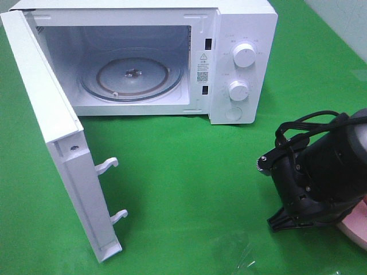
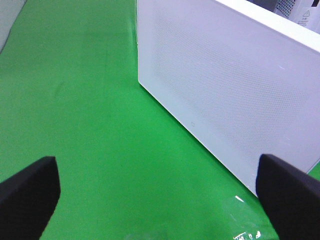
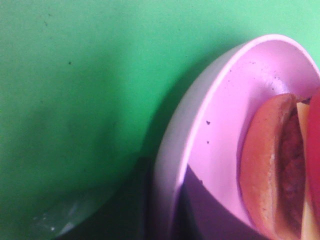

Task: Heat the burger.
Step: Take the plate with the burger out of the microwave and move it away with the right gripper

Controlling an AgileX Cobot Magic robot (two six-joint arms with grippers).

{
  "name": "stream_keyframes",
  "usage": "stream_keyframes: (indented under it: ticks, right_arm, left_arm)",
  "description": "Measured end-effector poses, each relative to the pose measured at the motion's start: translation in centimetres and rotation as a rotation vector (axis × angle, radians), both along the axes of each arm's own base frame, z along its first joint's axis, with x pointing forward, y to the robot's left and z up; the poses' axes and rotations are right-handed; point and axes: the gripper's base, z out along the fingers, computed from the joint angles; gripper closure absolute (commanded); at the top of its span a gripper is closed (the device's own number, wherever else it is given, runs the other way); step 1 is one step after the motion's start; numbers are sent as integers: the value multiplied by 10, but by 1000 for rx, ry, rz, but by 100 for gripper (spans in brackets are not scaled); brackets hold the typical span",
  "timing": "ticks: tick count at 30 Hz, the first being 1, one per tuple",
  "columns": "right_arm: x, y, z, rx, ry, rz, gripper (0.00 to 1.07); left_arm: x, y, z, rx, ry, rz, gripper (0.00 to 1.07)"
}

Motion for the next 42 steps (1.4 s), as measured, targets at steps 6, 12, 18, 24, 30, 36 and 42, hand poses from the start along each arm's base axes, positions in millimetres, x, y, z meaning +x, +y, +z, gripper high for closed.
stream_keyframes:
  ticks: [6,12,18,24,30,36,42]
  right_arm:
    - [0,-1,-4,-23,6,6,88]
    - [0,-2,-3,-38,8,12,63]
    - [-2,0,8,20,8,-2,58]
    - [-6,5,42,157,-19,17,58]
    - [-15,8,78,307,-33,87,58]
    - [-25,6,106,395,-47,173,55]
    - [-43,-2,143,492,-93,304,37]
  left_arm:
    - [0,0,0,0,0,0,6]
    - [0,0,0,0,0,0,6]
    - [0,0,0,0,0,0,6]
    - [0,0,0,0,0,0,6]
    - [0,0,0,0,0,0,6]
    - [0,0,0,0,0,0,6]
    - [0,0,0,0,0,0,6]
